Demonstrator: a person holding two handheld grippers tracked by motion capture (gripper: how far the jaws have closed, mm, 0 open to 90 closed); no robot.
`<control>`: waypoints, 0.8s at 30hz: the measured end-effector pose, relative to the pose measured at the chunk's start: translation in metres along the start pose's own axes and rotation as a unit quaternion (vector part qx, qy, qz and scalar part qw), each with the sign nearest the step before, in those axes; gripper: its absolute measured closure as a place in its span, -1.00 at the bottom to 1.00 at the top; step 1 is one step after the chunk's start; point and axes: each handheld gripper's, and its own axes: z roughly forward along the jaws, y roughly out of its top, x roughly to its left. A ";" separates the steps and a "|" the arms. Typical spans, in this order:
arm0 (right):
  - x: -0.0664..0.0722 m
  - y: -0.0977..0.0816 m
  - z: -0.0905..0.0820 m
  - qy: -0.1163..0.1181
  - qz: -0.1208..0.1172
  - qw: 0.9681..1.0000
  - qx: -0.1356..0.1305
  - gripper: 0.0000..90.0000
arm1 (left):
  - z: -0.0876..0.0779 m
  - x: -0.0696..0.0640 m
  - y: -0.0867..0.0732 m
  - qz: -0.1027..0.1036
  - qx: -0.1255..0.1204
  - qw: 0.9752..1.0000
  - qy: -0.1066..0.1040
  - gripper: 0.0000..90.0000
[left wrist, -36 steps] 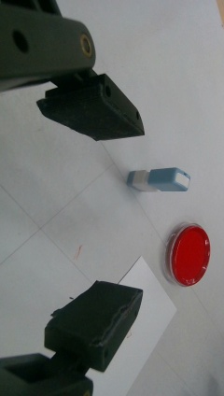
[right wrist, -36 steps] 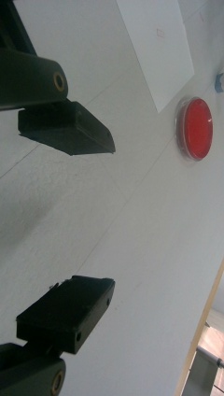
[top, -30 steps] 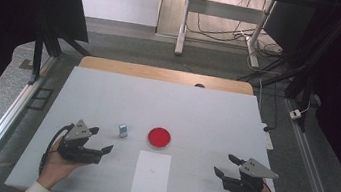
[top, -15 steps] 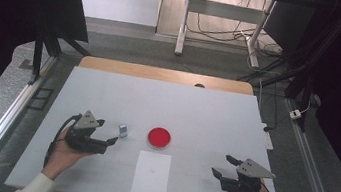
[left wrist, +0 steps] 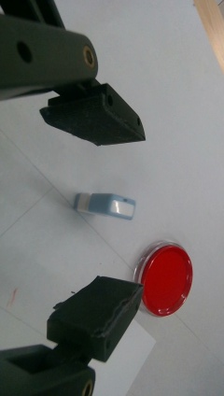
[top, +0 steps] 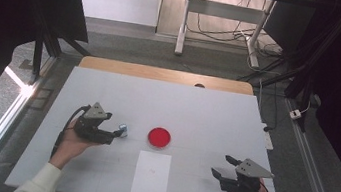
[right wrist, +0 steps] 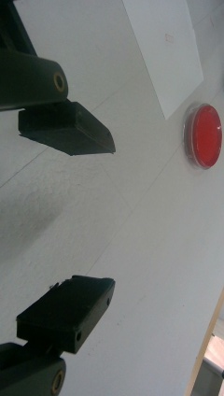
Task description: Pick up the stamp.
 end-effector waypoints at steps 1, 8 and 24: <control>0.000 0.000 0.000 0.000 0.000 1.000 0.000 -0.37 | 0.001 0.001 0.002 0.002 0.000 1.000 0.000 -0.46; 0.000 0.000 0.001 -0.003 0.001 1.000 0.005 -0.38 | 0.012 0.006 0.014 0.019 0.007 1.000 -0.002 -0.42; 0.001 -0.001 0.003 -0.004 -0.003 1.000 0.011 -0.38 | 0.028 0.013 0.009 0.027 0.043 0.999 -0.021 -0.29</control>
